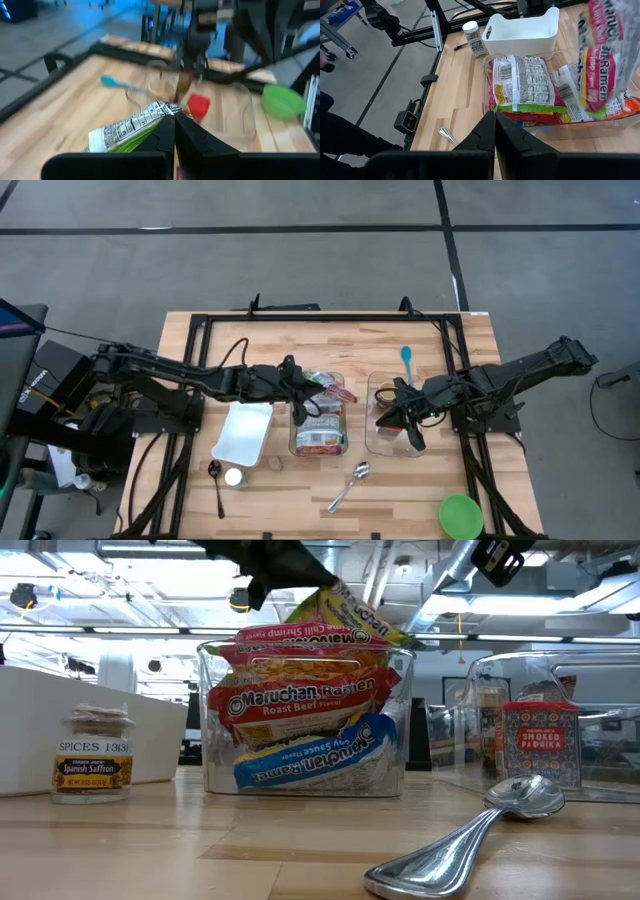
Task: Pick & Place Food Item
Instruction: Put the green noodle pack into the left transparent bin
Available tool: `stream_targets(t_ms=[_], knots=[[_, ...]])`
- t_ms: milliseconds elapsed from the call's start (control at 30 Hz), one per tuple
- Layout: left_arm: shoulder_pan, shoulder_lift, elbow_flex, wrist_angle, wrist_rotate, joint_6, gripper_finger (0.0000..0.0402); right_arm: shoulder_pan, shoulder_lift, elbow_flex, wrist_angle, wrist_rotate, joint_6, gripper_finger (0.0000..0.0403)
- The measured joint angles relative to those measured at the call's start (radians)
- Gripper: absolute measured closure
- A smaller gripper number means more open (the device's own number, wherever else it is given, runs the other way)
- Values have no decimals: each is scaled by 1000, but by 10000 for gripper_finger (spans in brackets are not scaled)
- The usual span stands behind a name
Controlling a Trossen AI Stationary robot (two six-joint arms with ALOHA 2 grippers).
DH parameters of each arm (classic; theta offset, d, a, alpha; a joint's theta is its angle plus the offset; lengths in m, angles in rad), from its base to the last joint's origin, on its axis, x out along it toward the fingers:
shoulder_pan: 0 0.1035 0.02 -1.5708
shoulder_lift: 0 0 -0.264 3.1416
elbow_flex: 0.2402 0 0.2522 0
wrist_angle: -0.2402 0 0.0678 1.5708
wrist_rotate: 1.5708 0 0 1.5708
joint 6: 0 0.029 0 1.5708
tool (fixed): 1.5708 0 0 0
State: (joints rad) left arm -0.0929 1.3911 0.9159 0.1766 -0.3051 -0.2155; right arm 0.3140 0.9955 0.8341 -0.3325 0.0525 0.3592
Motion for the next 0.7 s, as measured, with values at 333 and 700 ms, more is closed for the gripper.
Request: stream_targets(t_ms=[333,700], knots=[[67,-1,-54,56,0,-1,401,0,0,0,6,0,0,403],[70,11,-95,60,79,-9,401,0,0,0,6,0,8,403]])
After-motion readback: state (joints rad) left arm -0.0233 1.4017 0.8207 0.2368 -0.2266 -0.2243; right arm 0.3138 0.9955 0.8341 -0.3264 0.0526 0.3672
